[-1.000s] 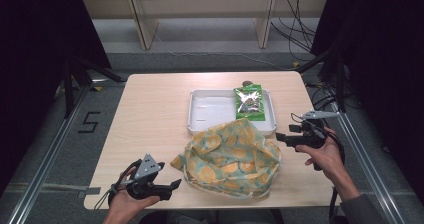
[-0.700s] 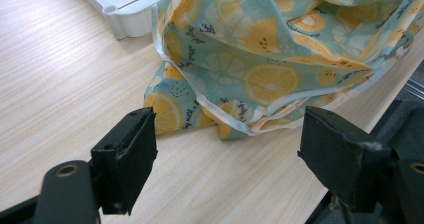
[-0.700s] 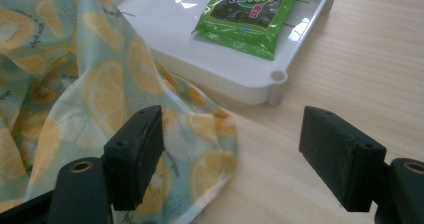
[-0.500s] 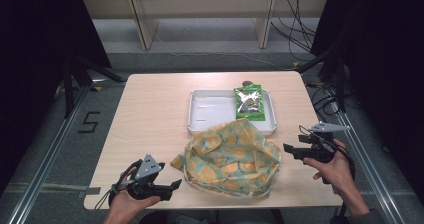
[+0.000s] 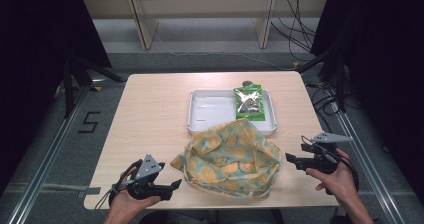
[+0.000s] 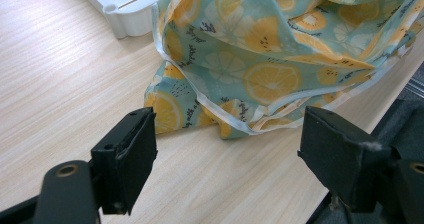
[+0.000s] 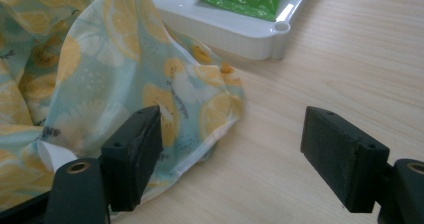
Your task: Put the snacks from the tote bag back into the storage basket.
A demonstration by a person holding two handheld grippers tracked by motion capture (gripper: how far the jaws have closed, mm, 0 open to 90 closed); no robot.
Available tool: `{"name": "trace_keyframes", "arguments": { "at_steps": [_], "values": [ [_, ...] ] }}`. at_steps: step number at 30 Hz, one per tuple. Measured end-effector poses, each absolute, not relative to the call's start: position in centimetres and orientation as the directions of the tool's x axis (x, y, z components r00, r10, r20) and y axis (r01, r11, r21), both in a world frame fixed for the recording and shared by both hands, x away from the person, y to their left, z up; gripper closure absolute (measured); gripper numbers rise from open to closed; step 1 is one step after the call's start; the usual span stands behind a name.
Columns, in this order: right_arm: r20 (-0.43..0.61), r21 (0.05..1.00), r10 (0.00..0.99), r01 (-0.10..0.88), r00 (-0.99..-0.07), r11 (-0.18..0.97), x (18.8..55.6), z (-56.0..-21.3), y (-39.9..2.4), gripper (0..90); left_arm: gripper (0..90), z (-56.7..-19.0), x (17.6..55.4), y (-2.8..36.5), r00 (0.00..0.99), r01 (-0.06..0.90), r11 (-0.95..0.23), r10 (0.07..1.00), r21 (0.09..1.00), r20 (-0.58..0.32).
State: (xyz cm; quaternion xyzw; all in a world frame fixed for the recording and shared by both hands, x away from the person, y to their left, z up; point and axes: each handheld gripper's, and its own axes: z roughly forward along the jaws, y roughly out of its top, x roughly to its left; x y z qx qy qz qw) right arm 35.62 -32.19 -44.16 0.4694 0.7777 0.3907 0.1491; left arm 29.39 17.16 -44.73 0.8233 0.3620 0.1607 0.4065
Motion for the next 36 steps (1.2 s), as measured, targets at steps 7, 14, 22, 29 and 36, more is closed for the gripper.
{"name": "trace_keyframes", "arguments": {
  "at_steps": [7, 14, 22, 29, 36],
  "values": [
    [0.164, 0.740, 0.845, 0.631, -0.508, 0.235, 34.7, -44.6, -32.8, 25.6, 22.1, -44.8, 29.3, 17.1, 0.678, 0.482, -0.393, 0.734, 0.783, -0.048],
    [0.164, 0.737, 0.849, 0.634, -0.503, 0.233, 33.3, -45.0, -33.1, 25.0, 22.1, -44.8, 29.3, 17.2, 0.680, 0.473, -0.400, 0.733, 0.785, -0.036],
    [0.185, 0.706, 0.845, 0.666, -0.502, 0.241, 32.2, -45.4, -32.7, 23.0, 22.1, -44.8, 29.4, 17.2, 0.679, 0.472, -0.402, 0.733, 0.785, -0.033],
    [0.159, 0.711, 0.841, 0.651, -0.516, 0.265, 31.8, -45.8, -32.7, 22.6, 22.1, -44.8, 29.3, 17.2, 0.680, 0.472, -0.401, 0.732, 0.785, -0.035],
    [0.122, 0.711, 0.834, 0.633, -0.539, 0.305, 31.6, -45.8, -32.9, 22.7, 22.0, -44.8, 29.4, 17.1, 0.678, 0.474, -0.394, 0.734, 0.787, -0.041]
  ]
}}
